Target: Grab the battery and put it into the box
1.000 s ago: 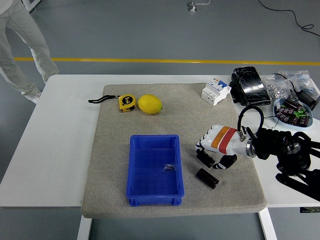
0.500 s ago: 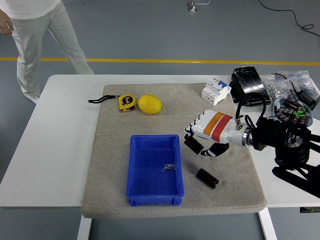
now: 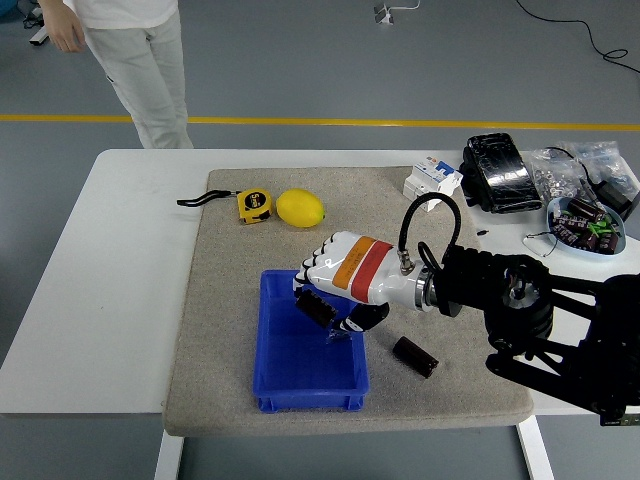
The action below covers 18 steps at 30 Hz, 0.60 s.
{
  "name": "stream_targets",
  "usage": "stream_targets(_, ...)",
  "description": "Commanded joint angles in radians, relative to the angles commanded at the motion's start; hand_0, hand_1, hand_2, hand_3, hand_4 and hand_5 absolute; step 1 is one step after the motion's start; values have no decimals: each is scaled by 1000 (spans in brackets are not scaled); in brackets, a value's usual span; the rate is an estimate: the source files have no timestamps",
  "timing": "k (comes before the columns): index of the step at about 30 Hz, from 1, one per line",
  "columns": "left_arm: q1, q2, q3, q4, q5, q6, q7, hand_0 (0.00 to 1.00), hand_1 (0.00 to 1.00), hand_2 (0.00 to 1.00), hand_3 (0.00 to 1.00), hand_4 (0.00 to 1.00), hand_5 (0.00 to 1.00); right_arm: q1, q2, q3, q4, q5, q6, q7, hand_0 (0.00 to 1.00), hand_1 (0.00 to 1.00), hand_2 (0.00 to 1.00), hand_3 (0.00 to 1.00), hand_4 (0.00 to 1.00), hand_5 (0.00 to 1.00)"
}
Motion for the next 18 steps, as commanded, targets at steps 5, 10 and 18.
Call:
stream_targets(5,-2,1,3,0,-5,5,0,739,723,771,689,712,705,10,8,-13,-7,-7,-7,18,748,781,890,939,952,250)
stream_targets(10,-4,2,2,0,-3,6,1,739,721,769,689,713,707,16,7,-12,-13,-9,-4,22,756,783,895,954,942,243)
stream_targets(18,-7,3,5,2,-8,10,3,739,716,766,689,713,702,-3,-69,56,24,-61,-3,28,737,755,851,919,906,240)
